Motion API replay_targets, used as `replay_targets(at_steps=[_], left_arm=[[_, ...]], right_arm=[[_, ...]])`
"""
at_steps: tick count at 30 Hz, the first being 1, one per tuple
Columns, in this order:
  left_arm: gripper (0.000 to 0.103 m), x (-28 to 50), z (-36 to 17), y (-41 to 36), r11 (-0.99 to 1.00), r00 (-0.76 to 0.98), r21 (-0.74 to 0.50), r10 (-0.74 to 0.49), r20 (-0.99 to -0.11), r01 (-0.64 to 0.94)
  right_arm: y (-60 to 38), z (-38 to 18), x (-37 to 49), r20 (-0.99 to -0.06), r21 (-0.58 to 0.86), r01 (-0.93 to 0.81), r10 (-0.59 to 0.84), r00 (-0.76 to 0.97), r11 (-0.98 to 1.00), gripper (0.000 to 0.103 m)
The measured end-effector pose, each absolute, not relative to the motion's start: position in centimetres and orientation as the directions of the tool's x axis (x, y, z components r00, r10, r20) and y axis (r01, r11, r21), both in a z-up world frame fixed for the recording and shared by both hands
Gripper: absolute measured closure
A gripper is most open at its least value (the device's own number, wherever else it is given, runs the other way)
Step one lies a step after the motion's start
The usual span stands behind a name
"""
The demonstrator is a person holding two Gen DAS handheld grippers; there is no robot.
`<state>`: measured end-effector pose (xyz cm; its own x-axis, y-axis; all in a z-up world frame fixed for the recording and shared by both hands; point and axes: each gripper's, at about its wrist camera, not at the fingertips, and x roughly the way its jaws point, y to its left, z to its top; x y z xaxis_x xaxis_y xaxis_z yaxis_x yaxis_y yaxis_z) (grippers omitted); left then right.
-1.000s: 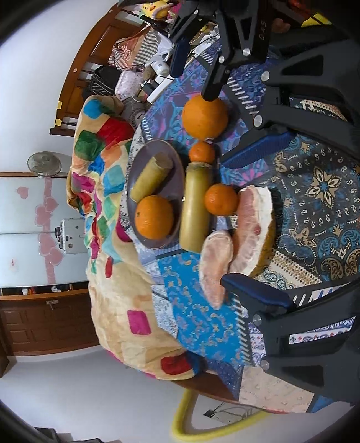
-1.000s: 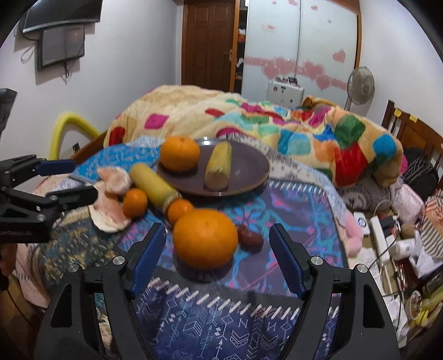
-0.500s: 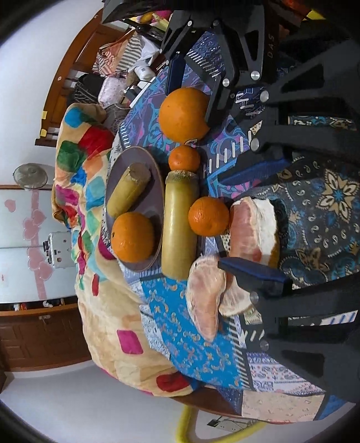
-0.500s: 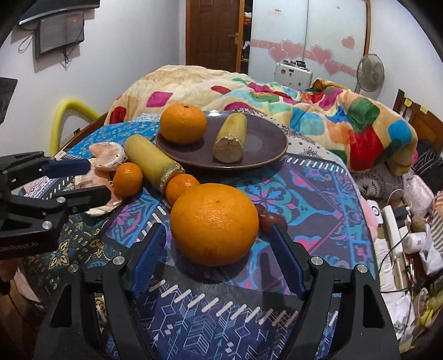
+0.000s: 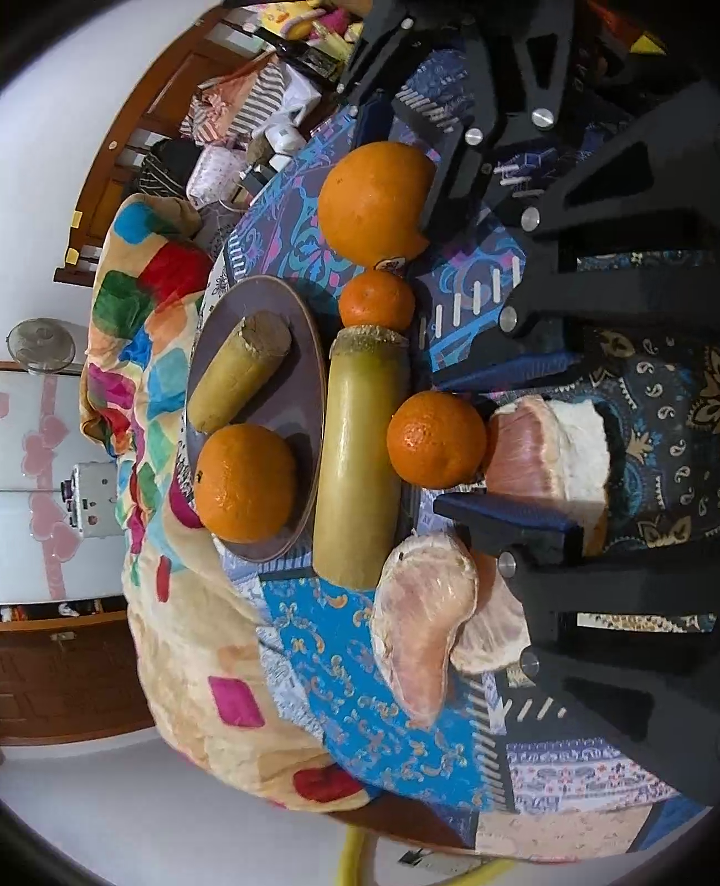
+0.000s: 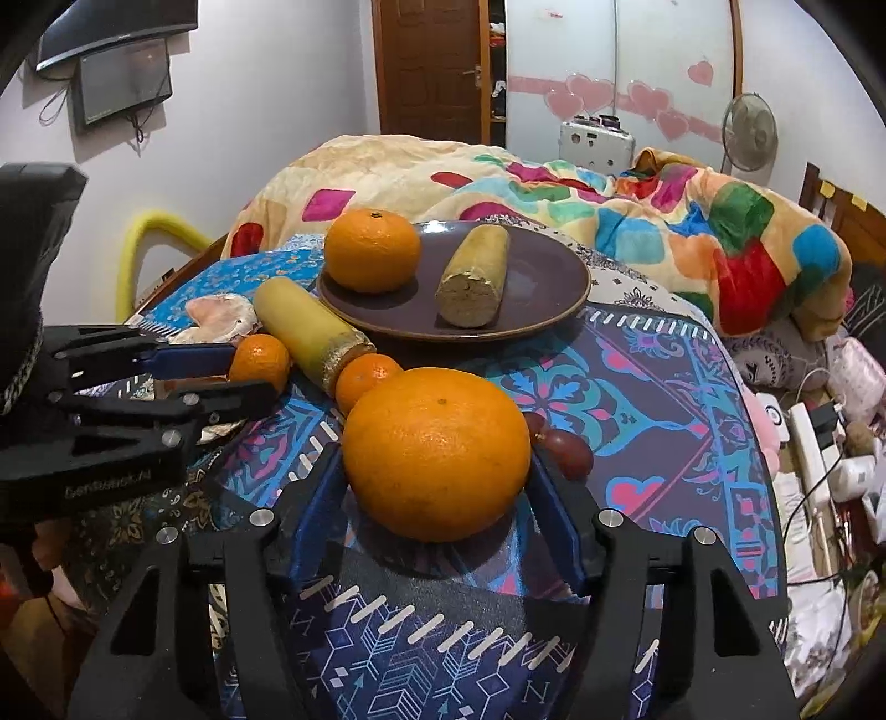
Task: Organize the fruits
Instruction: 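Grasp a small tangerine with the left tool while the right tool grasps another large orange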
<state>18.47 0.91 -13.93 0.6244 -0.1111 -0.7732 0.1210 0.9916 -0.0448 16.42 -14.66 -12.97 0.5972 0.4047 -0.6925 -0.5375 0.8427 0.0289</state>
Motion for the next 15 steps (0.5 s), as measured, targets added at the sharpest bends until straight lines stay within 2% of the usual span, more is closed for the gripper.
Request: replay_targets(at_steps=[7,15], left_arm=[[0.068,17.9,-13.6,1.1,0.991,0.634,-0.054,-0.12,-0.764,0.123],[0.068,17.1,-10.7,1.0,0.991,0.683,-0.047,-0.122,-0.72,0.127]], right_arm=[[-15.6,-12.4,16.2,-0.68,0.055,-0.534,0.423,0.599,0.844,0.042],[-17.0,-10.0,16.6,-0.64,0.047,-0.516,0.423,0.642,0.855,0.042]])
